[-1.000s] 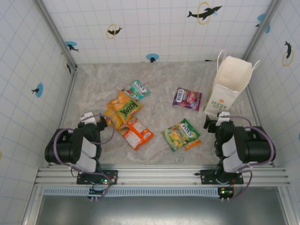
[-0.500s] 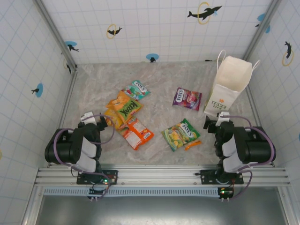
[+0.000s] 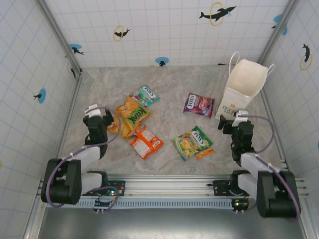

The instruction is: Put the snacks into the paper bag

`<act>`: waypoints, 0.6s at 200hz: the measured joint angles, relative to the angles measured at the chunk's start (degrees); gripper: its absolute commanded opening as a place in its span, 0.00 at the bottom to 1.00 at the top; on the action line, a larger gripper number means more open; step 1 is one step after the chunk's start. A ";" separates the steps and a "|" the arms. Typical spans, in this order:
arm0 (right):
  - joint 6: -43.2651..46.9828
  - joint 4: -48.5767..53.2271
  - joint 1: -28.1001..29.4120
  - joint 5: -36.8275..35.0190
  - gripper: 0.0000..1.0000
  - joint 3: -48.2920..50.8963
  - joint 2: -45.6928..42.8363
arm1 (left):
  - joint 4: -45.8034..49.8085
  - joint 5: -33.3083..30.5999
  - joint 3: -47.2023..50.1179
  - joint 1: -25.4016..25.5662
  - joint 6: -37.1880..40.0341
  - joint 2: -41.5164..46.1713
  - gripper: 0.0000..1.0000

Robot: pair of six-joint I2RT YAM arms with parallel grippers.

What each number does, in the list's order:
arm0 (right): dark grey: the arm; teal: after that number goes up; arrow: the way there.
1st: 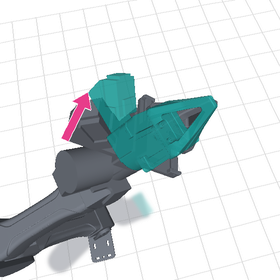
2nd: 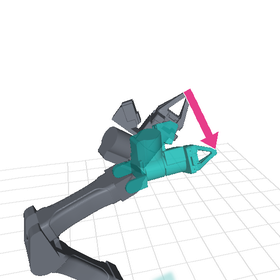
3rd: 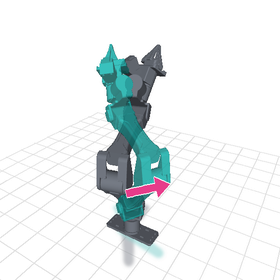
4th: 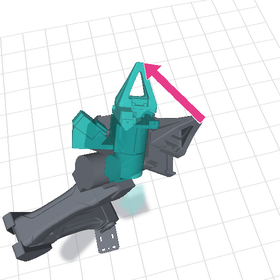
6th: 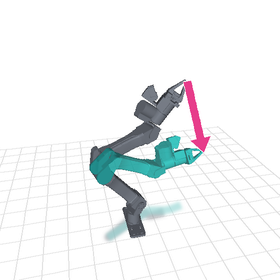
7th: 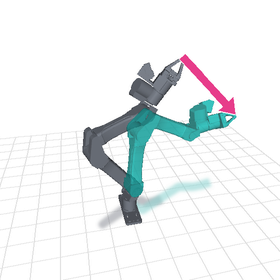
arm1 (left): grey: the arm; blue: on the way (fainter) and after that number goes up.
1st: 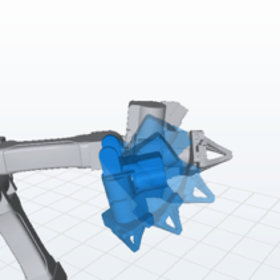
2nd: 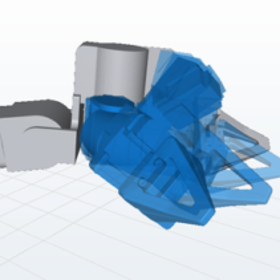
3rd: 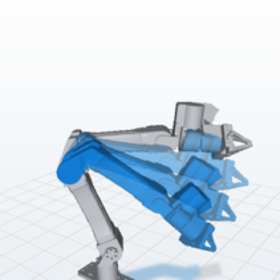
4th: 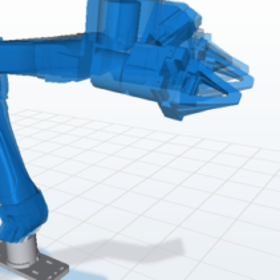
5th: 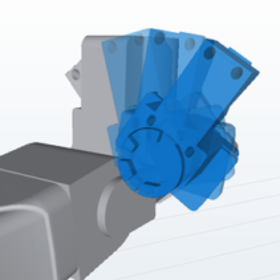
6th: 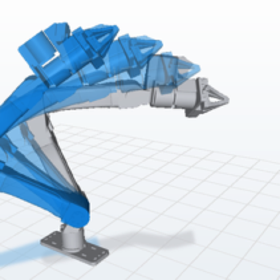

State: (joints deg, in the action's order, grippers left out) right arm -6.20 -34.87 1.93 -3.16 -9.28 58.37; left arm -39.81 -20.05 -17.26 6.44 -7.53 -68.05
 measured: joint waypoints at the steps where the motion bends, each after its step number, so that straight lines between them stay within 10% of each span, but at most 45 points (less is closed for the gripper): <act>1: -0.09 0.79 0.00 0.13 0.99 -0.31 -0.52 | 0.28 -0.07 -0.22 0.11 0.00 0.07 0.87; 51: -2.71 27.89 1.38 2.19 0.99 -13.97 -11.50 | 19.30 3.02 -14.99 3.13 -0.96 1.62 0.80; 120: -8.04 57.59 7.74 4.24 0.99 -43.87 -5.38 | 37.42 12.00 -36.92 13.53 -1.86 -8.22 0.76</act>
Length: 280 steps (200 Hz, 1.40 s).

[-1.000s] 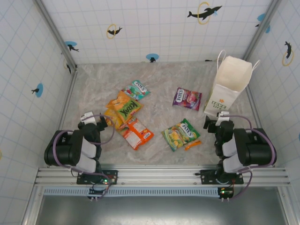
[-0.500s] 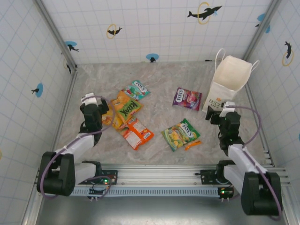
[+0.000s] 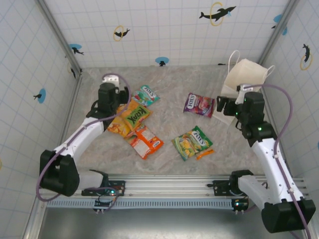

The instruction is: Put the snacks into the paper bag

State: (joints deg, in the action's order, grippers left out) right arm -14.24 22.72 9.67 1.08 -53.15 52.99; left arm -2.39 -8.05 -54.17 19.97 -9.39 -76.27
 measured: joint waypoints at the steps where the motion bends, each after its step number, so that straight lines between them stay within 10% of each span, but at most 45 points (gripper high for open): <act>1: -0.11 0.26 0.07 -0.02 0.99 -0.28 0.11 | 0.17 0.07 -0.17 0.13 0.00 -0.11 0.76; 116: -6.67 25.24 -0.07 -6.12 0.76 -41.57 29.09 | 12.92 0.76 -11.89 8.39 0.00 -8.76 0.77; 280: -6.88 25.81 -4.42 -1.29 0.43 -42.88 44.24 | 13.57 0.39 -11.89 8.39 -1.01 -11.28 0.77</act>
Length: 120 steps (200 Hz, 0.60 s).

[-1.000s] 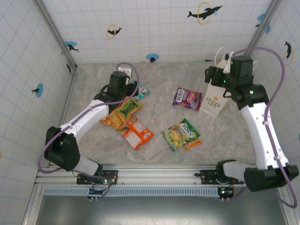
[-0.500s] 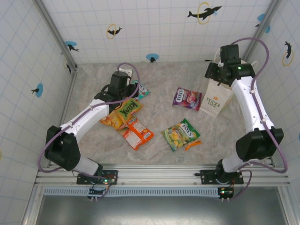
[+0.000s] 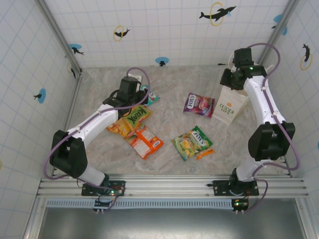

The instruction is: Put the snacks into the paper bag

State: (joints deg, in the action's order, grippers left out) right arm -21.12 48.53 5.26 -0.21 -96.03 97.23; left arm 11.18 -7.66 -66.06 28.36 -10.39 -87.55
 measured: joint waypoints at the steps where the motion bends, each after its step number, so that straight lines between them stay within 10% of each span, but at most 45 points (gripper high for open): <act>1: 0.07 -0.02 0.00 0.07 0.43 0.00 0.02 | 0.00 -0.02 0.00 0.00 -0.02 -0.02 0.77; 75: 4.94 1.90 0.37 2.05 0.06 -0.57 -1.11 | 0.17 -0.50 0.00 0.00 -0.13 -0.63 0.77; 120: 9.51 5.11 0.52 4.57 0.00 1.64 -8.13 | 0.42 -0.39 0.00 0.00 -0.15 -0.63 0.76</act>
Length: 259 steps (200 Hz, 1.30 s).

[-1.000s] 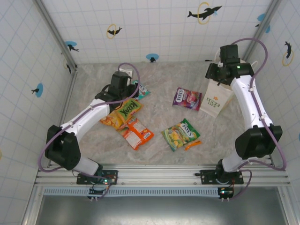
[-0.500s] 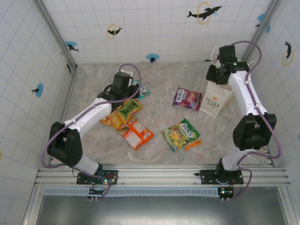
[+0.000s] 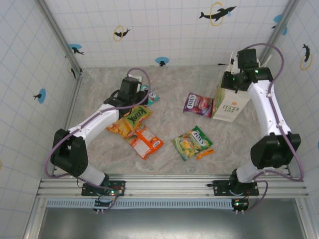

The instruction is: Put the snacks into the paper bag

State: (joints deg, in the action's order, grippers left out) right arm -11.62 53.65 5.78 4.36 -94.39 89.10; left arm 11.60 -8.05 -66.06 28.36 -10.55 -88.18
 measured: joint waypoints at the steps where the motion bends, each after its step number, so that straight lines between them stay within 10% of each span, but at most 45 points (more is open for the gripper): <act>1: 0.07 0.09 0.02 -0.02 0.00 0.09 -0.15 | -0.02 0.04 0.00 0.00 0.00 0.00 0.76; 205: 12.63 8.61 9.20 -15.52 0.00 14.91 -15.21 | -6.60 16.65 0.00 1.29 -5.64 -3.93 0.65; 259: 12.31 8.61 9.27 -15.17 0.44 15.47 -17.20 | -12.59 24.92 -0.26 3.17 -11.91 -10.49 0.64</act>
State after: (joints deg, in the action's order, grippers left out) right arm 0.69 62.26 15.05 -10.81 -78.91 71.90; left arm -0.99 16.86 -66.32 31.53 -22.46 -98.67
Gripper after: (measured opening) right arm 0.398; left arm 0.638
